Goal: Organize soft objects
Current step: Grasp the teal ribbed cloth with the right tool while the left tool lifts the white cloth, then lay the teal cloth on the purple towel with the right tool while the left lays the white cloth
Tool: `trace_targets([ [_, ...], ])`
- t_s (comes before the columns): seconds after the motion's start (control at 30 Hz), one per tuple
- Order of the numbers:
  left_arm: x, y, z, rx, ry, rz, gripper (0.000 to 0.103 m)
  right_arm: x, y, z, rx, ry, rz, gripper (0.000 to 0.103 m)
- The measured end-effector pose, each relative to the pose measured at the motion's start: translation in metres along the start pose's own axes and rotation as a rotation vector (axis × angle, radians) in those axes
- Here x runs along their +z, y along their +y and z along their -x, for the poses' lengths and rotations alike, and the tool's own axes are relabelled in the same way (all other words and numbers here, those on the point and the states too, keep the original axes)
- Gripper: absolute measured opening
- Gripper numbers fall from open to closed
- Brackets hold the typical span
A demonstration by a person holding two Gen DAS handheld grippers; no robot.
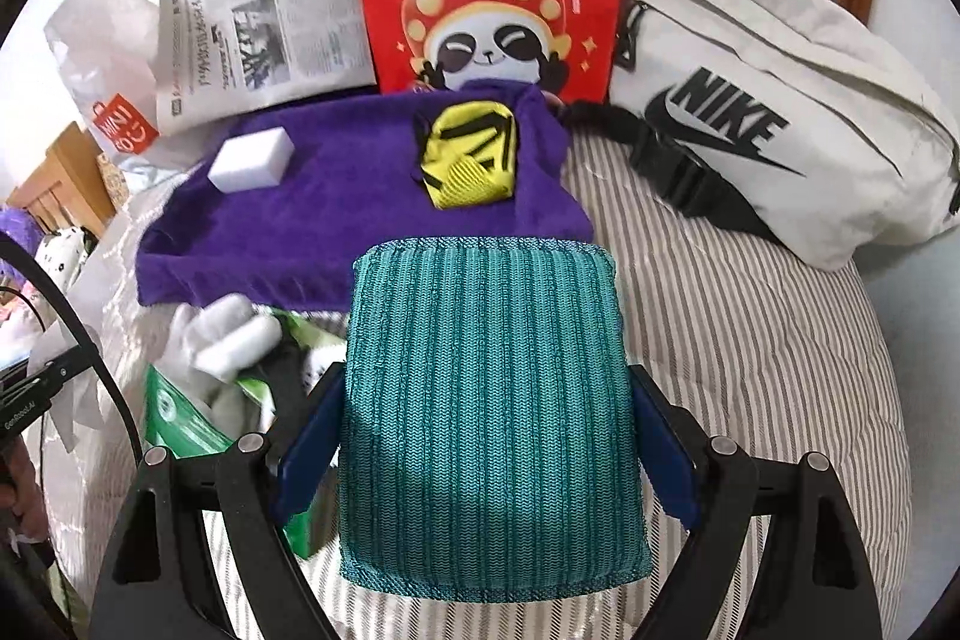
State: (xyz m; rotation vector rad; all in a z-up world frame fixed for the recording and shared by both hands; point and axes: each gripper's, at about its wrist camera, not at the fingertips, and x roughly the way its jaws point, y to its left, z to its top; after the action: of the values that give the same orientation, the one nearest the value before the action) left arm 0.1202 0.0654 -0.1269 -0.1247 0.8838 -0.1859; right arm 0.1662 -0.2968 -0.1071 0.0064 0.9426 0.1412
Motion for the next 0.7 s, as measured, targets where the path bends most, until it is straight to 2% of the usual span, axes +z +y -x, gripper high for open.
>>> trace_targets([
  [0.2,0.019,-0.010,0.002,0.005,-0.025,-0.028,0.007,0.014,0.005,-0.002,0.025,-0.010,0.001,0.087],
  [0.7,0.069,-0.022,-0.021,-0.044,-0.050,-0.042,0.007,0.068,0.022,-0.024,0.035,-0.014,0.020,0.087],
])
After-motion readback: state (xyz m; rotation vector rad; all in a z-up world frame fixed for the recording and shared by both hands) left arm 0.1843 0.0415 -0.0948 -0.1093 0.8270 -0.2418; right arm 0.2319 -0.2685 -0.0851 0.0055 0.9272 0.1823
